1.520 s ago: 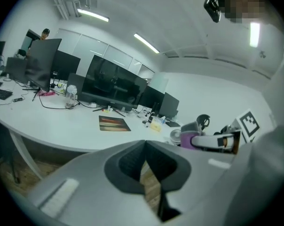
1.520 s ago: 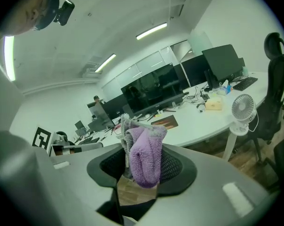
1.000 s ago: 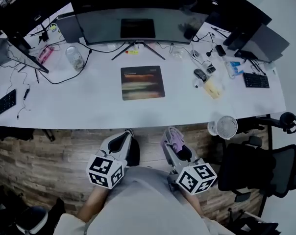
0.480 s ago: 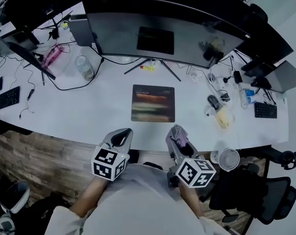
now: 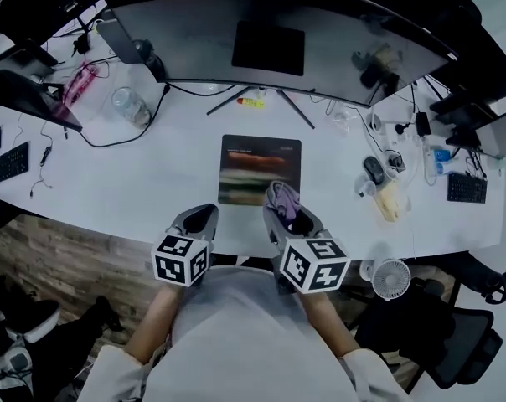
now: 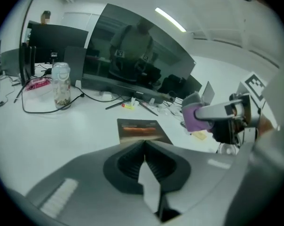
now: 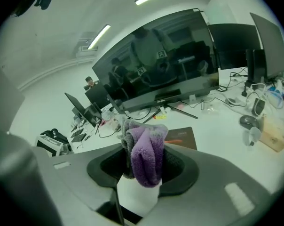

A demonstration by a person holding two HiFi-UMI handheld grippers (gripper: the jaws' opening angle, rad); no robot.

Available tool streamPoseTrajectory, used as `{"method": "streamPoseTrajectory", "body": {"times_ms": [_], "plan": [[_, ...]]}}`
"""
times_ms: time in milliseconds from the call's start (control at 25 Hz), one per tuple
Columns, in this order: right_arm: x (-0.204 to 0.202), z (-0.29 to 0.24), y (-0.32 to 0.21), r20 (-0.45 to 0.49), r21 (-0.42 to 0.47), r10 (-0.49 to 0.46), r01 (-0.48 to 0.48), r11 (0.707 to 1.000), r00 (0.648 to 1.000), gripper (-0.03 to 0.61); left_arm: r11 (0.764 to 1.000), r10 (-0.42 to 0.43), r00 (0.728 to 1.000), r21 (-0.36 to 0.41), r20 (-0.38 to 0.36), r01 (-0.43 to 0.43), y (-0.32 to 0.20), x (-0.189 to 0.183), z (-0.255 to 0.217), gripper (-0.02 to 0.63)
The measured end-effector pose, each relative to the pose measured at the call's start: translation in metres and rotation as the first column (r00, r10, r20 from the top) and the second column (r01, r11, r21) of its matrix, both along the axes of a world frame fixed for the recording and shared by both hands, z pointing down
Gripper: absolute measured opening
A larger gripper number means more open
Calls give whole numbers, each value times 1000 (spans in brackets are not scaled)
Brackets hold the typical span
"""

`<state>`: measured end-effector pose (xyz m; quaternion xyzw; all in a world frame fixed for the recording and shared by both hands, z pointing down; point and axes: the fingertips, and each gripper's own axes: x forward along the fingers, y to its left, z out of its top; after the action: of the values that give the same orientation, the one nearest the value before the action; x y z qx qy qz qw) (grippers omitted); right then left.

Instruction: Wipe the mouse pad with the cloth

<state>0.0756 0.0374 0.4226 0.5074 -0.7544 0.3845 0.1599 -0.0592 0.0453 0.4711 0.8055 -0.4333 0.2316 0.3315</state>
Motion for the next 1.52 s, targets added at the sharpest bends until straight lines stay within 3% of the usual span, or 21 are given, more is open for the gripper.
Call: {"method": "streamPoseTrajectory", "body": {"times_ms": [360,520,880,1240,1520], "plan": [[-29,40,-50,-24,-103,-96,93,990,995,173,980,-178,983,-86,40,181,-27,2,48,0],[-42,53,-71,-29,-127,-98,94,987,995,173,979,-146,985,-129,89,157,-38,-4,75,0],[-60,96,-116,-72,-207,-88,71,976,994,173,968,-37,996,-246,81,56,-54,9,112,0],[-79,141,-148,-71,-302,-100,74,950,992,178,929,-88,996,-360,6,84,-51,0,136,0],[-99,165,-162,-55,-353,-128,101,930,990,190,928,-109,994,-361,-20,95,-53,-1,139,0]]}}
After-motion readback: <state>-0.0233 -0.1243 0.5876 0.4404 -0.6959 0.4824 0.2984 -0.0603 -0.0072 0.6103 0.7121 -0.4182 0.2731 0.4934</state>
